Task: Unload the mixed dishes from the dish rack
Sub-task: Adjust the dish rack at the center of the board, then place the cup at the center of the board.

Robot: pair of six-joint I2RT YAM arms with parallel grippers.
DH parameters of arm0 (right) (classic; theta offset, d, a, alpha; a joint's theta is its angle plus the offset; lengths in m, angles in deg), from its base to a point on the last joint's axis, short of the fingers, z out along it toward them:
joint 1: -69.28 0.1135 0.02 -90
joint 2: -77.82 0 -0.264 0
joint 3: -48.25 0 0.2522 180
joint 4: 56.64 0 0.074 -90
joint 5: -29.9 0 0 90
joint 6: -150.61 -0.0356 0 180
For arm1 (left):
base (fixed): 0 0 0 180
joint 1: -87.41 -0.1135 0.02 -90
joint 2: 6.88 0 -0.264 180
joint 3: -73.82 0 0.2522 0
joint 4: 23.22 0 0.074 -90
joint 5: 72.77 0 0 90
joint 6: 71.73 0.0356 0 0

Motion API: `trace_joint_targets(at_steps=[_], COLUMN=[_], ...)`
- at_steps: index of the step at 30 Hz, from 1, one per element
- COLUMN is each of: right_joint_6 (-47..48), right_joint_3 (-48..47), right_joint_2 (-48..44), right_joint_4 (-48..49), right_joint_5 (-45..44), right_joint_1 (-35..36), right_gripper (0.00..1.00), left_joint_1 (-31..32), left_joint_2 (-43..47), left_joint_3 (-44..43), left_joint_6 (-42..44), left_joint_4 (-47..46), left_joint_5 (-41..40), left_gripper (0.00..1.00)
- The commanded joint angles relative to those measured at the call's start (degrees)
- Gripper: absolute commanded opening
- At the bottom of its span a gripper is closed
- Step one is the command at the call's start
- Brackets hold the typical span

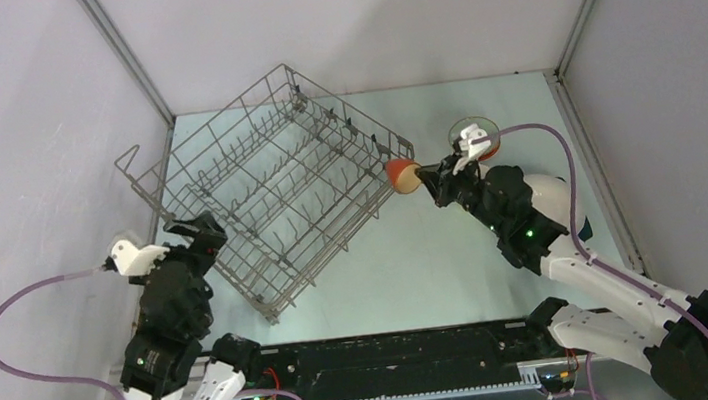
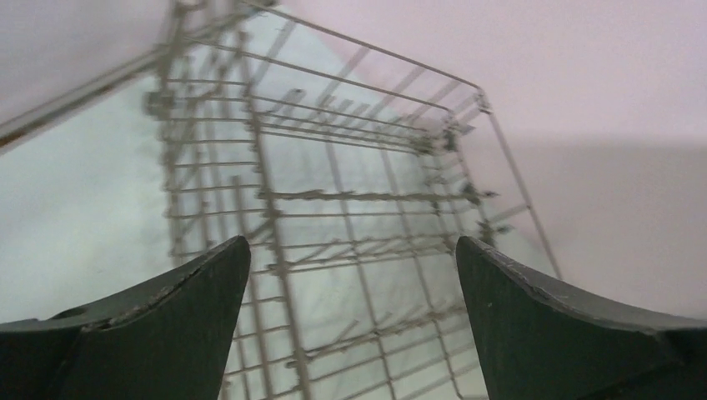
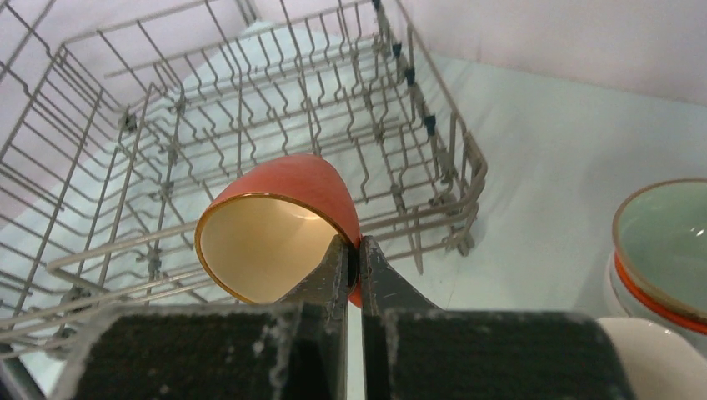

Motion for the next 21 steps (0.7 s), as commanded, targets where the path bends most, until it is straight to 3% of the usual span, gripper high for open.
trace_joint_targets(at_steps=[1,5,10,21], right_joint_6=[-3.61,-6.59,-10.26,-19.91], right_joint_3=[-8.71,-16.74,-19.46,-19.71], right_joint_2=[1.30,4.26,6.07,14.14], right_joint_4=[-12.56,-31.57,-43.75,-60.57], right_joint_5=[3.05,-2.63,-5.05,-8.78], right_joint_1=[-0.28,-0.34,-1.12,-1.58], right_gripper=[0.00,0.00,0.00,0.00], left_joint_1=[-0.33,-0.30,0.53,6.12], left_joint_2=[1.06,-2.76,-9.71,-17.47], left_joint_3=[-1.77,-3.40,-3.81,-0.88], left_joint_6=[9.22,11.99,13.85,17.92], left_joint_4=[-11.20,-16.51,-24.80,-28.32], left_joint_5=[16.66,27.07,38.84,34.99], left_gripper=[1.00,1.00,1.00,1.00])
